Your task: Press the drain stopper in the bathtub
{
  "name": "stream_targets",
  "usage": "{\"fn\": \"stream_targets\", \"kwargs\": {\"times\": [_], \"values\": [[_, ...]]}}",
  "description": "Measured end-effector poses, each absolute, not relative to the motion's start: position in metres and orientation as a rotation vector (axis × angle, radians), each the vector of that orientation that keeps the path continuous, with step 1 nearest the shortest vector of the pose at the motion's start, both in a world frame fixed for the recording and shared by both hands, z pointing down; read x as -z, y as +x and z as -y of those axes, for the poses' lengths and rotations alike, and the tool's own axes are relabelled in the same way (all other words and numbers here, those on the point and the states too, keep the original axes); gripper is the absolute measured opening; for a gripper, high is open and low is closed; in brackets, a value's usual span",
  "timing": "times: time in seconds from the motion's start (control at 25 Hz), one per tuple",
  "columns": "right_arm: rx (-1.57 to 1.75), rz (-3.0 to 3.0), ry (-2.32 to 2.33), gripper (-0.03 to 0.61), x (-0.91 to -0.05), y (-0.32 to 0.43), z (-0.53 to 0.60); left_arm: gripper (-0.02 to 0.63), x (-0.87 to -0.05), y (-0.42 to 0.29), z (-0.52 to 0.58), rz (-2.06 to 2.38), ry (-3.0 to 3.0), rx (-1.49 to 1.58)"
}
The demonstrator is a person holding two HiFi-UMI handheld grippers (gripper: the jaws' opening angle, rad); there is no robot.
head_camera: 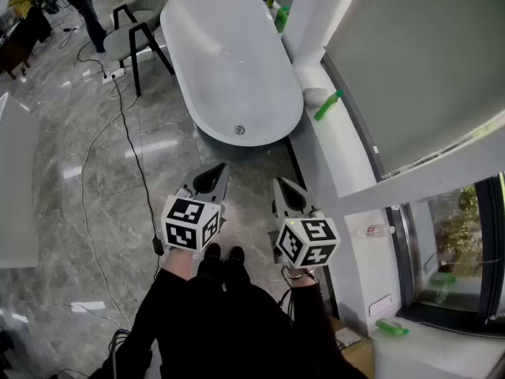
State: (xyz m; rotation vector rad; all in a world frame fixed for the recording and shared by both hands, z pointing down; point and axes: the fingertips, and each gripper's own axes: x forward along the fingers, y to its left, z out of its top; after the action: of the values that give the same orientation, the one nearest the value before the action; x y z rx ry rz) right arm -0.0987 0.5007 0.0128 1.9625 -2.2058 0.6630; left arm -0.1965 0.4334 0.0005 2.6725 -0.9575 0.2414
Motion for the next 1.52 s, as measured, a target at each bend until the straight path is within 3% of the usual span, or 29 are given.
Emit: {"fn": "stream_targets", "kwargs": {"times": [0.64, 1.52], "values": [[-0.697, 2.215, 1.981, 0.003, -0.016, -0.080, -0.492, 0.005, 0.010, -0.199, -0.416, 1.008, 2.682, -0.214], [-0.521, 2.223, 1.982, 0.002, 0.016, -0.009, -0.461, 0.005, 0.046, -0.138, -0.384, 1.062, 2.757, -0.227]]}}
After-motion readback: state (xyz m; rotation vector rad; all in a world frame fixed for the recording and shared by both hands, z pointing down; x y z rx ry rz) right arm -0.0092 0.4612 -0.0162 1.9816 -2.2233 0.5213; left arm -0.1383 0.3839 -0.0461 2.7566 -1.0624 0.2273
